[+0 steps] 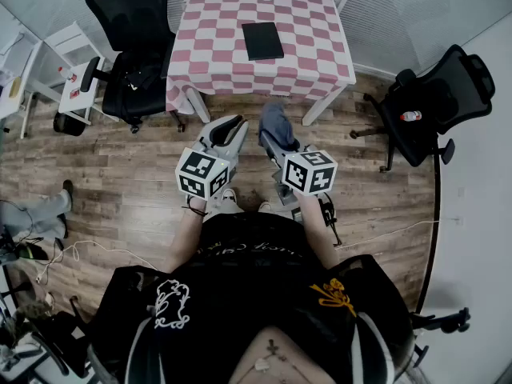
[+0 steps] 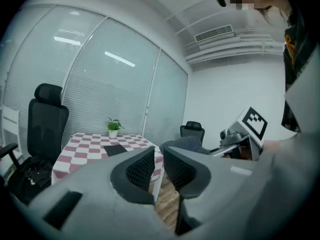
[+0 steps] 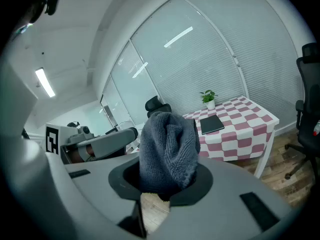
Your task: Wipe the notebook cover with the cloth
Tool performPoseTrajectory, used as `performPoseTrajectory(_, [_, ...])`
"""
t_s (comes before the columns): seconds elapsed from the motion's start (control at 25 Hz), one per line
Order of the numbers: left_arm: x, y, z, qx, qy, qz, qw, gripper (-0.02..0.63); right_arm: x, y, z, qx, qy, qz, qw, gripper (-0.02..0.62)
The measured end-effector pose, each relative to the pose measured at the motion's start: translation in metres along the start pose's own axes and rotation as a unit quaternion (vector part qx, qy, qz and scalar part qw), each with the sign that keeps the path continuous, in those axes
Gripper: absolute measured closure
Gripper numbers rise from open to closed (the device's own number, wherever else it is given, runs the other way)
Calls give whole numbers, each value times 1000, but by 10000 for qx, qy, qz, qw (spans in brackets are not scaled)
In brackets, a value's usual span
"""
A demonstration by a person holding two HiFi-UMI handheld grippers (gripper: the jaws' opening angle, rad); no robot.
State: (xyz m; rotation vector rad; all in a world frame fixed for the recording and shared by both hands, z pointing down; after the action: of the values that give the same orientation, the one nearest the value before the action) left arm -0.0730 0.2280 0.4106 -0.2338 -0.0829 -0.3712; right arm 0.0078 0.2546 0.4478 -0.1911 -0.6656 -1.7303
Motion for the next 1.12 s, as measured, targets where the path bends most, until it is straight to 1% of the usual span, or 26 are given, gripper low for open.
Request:
performPoseTrajectory(0.16, [-2, -14, -4, -28, 102, -26, 9999, 558, 14, -4, -8, -97, 34, -51, 9999, 514])
performPoseTrajectory(0.6, [0, -29, -3, -9, 70, 19, 10000, 558, 30, -4, -11, -92, -29, 7, 10000, 514])
performPoseTrajectory(0.96, [-2, -50, -6, 28, 107, -11, 9999, 558, 50, -8, -16, -331, -81, 124, 9993, 514])
performPoseTrajectory(1.12, [-4, -63, -11, 40, 167, 3, 9999, 558, 62, -13, -20, -357, -131, 172, 9991, 514])
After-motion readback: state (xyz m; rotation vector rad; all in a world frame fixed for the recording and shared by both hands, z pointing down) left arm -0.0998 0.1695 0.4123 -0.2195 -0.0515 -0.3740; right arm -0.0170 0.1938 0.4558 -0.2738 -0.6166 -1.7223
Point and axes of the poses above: the fingertips, and each gripper's own axes: x forward along the fingers, y to its right, z out of its underside, the point moved 2 cm from there along -x, backward along the fingers, and after that the axes turned 13 degrees about z, right-handed, at the moved point
